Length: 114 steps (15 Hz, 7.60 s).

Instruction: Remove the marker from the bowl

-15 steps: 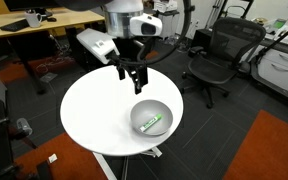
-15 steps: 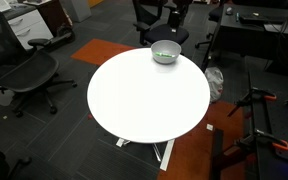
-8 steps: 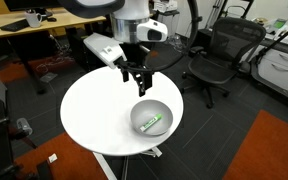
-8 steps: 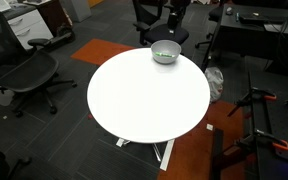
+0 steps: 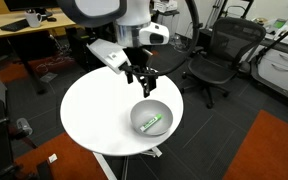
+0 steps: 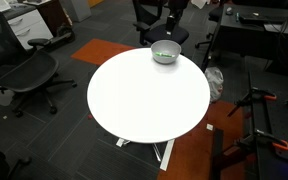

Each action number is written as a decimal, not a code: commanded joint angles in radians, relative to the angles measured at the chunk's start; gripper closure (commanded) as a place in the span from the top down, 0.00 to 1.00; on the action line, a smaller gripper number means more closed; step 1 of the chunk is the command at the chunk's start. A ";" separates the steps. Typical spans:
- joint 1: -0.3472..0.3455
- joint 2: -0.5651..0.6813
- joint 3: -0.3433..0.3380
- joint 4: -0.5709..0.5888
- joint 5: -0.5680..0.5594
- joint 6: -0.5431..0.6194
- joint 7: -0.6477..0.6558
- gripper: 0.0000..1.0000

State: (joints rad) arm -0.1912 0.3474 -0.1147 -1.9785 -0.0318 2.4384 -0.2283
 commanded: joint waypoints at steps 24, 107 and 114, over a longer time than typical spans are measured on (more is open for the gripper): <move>-0.140 0.357 0.084 0.285 0.084 -0.002 -0.148 1.00; 0.040 0.207 0.221 -0.082 -0.095 0.106 -0.771 0.05; 0.038 0.221 0.230 -0.118 -0.128 0.215 -0.766 0.67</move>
State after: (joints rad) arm -0.1582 0.5849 0.1160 -2.0779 -0.1513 2.6037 -0.9817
